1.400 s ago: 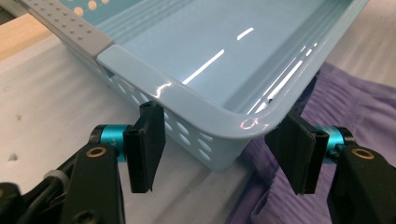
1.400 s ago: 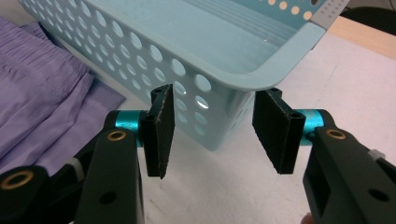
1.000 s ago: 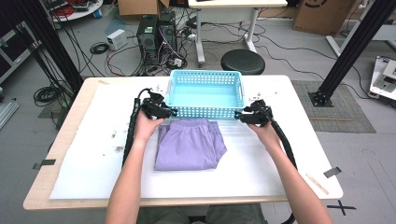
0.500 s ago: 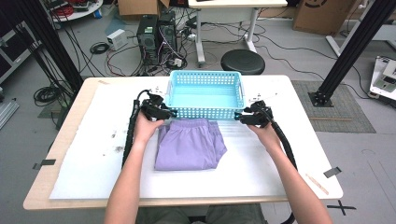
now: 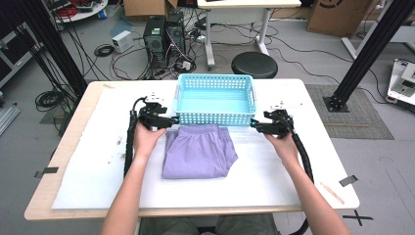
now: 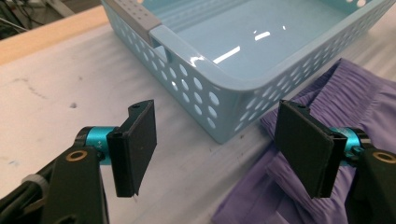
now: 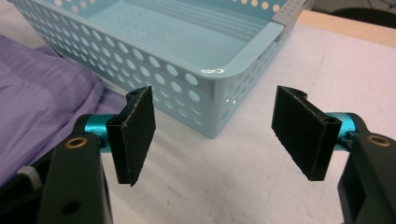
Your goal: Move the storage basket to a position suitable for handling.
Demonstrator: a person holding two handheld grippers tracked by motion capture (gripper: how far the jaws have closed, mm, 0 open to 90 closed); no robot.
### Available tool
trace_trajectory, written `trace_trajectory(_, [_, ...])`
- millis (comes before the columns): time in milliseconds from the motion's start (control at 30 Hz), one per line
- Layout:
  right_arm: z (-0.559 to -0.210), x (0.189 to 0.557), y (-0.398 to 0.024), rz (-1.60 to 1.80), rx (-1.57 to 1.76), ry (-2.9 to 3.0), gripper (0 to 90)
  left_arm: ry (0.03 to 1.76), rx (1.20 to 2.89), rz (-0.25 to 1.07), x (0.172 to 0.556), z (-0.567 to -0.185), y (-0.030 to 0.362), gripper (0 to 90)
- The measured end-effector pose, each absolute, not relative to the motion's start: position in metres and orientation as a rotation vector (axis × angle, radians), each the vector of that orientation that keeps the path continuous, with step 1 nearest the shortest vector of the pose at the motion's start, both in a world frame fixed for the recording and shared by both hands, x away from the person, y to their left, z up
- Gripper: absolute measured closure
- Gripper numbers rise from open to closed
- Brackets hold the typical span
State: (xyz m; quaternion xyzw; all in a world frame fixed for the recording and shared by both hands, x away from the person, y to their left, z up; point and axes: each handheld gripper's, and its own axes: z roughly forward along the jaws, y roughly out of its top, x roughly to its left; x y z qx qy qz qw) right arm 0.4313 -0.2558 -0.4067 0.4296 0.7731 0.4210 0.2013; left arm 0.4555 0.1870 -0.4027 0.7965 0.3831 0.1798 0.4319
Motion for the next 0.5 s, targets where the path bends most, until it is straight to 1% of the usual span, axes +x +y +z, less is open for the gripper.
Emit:
trace_trajectory(100, [-0.407,0.419,-0.259,1.211,1.192,2.128,30.2,0.967,1.963,0.411,0.444,-0.399,0.192,29.4])
trace_trajectory(200, [-0.408,0.406,-0.26,1.233,1.176,2.111,30.2,0.945,1.93,0.449,0.427,-0.398,0.194,29.4])
trace_trajectory(267, [-0.408,0.398,-0.26,1.235,1.17,2.094,30.2,0.948,1.945,0.41,0.419,-0.397,0.195,29.4])
trace_trajectory(367, [-0.409,0.387,-0.259,1.254,1.153,2.072,30.2,0.923,1.883,0.466,0.401,-0.399,0.196,29.4])
trace_trajectory(500, [-0.413,0.375,-0.255,1.262,1.148,2.081,30.1,0.911,1.862,0.472,0.38,-0.404,0.198,29.4])
